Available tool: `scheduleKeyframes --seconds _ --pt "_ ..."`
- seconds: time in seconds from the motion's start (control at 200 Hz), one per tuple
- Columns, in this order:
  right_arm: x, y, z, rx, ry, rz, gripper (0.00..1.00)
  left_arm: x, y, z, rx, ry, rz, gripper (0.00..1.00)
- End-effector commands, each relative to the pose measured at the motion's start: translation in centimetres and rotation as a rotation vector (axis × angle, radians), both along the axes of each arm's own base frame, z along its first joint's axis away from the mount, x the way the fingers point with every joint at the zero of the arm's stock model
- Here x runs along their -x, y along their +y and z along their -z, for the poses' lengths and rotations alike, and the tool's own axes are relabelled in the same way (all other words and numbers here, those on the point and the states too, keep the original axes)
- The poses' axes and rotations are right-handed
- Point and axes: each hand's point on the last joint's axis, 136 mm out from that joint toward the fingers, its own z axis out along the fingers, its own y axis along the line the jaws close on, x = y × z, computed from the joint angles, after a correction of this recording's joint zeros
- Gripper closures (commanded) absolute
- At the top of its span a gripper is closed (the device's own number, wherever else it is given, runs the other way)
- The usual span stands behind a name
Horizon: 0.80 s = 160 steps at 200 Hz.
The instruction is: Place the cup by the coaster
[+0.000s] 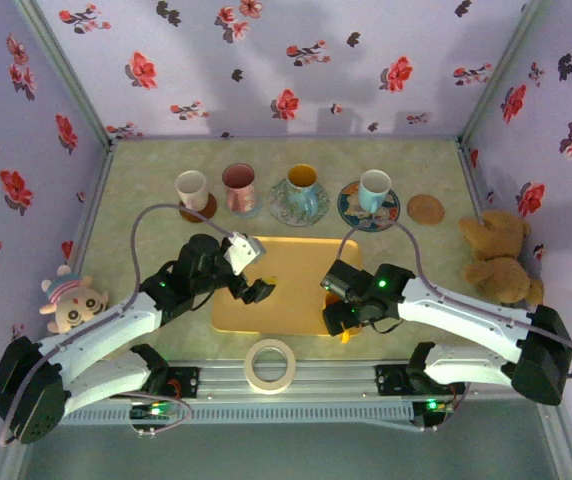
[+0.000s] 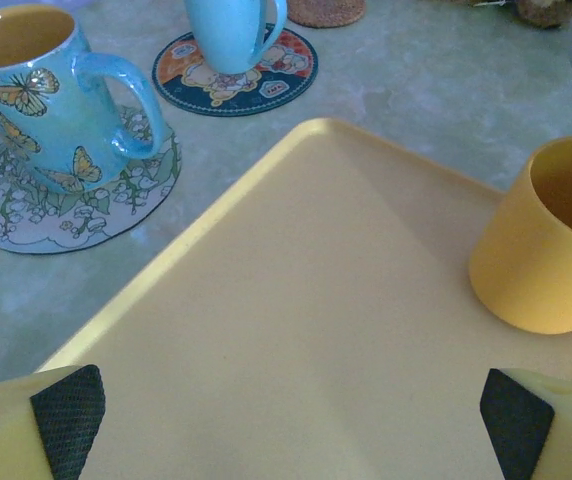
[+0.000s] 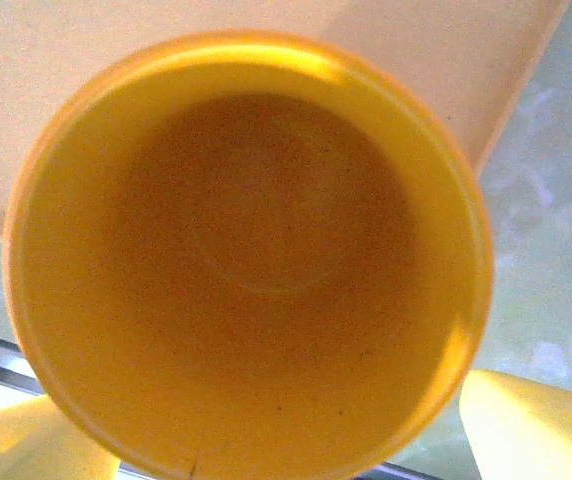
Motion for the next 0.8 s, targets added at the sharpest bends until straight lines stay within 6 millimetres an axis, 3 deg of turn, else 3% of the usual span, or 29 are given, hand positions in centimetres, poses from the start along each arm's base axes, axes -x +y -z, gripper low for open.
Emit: scheduleKeyframes --seconds 0.0,0.37,0.795 --pt "-0.8 -0.5 0.5 0.003 -0.007 0.056 0.16 -0.5 -0.5 -1.0 0.021 -0.021 -0.006 0.0" --pt "-2.7 -0.2 0.6 -0.056 0.01 0.056 0.23 -1.5 -1.2 -1.1 0.02 -0.029 -0.011 0.0" --pt "-4.6 1.1 1.1 -0.017 0.02 -0.077 0.2 -2.1 -1.2 -1.5 0.019 -0.04 -0.02 0.0"
